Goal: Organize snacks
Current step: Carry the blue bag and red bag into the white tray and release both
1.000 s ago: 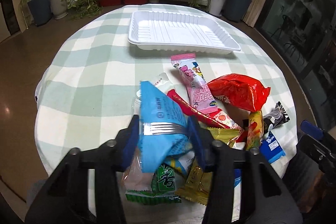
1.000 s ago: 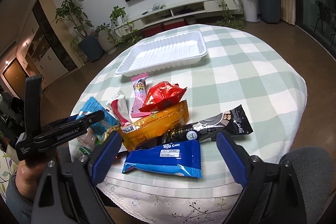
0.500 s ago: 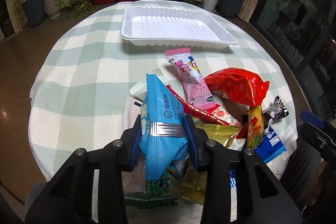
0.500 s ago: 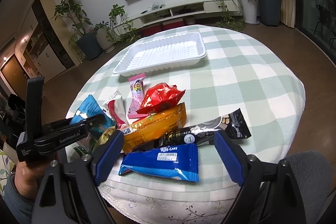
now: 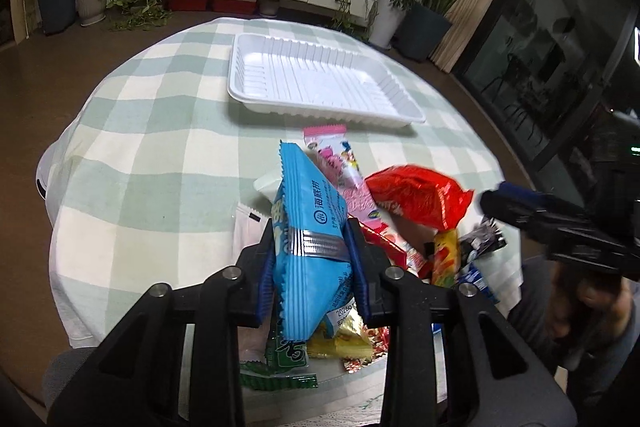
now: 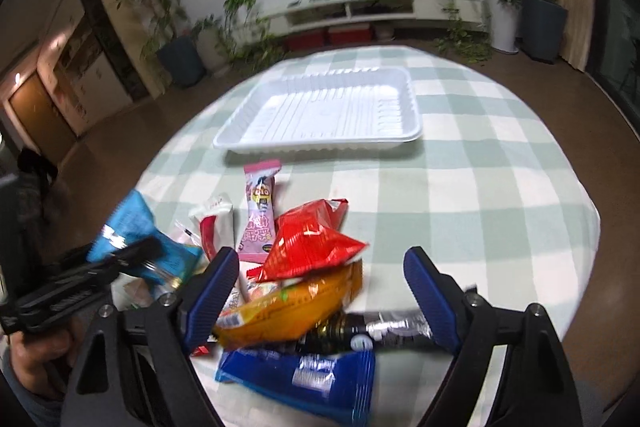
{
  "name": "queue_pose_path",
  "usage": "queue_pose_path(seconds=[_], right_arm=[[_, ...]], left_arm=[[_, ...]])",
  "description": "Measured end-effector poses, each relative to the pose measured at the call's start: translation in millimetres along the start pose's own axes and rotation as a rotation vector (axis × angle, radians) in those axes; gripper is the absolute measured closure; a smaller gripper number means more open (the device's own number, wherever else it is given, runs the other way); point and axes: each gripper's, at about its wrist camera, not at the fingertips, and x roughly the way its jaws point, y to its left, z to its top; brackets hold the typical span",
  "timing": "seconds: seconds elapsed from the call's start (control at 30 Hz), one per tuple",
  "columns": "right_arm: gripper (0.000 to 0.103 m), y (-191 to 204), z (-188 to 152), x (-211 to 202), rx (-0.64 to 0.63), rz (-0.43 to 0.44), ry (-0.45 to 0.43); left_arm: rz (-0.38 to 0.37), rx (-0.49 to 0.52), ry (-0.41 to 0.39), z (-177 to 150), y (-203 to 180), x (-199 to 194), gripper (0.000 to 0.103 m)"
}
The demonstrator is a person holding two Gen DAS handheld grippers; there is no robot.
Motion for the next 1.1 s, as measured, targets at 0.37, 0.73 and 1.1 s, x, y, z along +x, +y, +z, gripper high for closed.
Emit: queue_pose_path(seconds=[0.37,0.73,1.1], right_arm=[[0.017,16,25,49,-0.143,-0.012,0.159],[0.048,18,26,79,-0.185,0.028,0.293],[0.066,13,28,79,-0.160,0.087,0.271]], left_arm=[[-0.075,-0.057,-0.045,8,16,-17,0.074],[-0.092,-0.079,-0.049,8,22,-17,0.074],[-0.106,-0.087,-0.041,11,22,-14,0.074]])
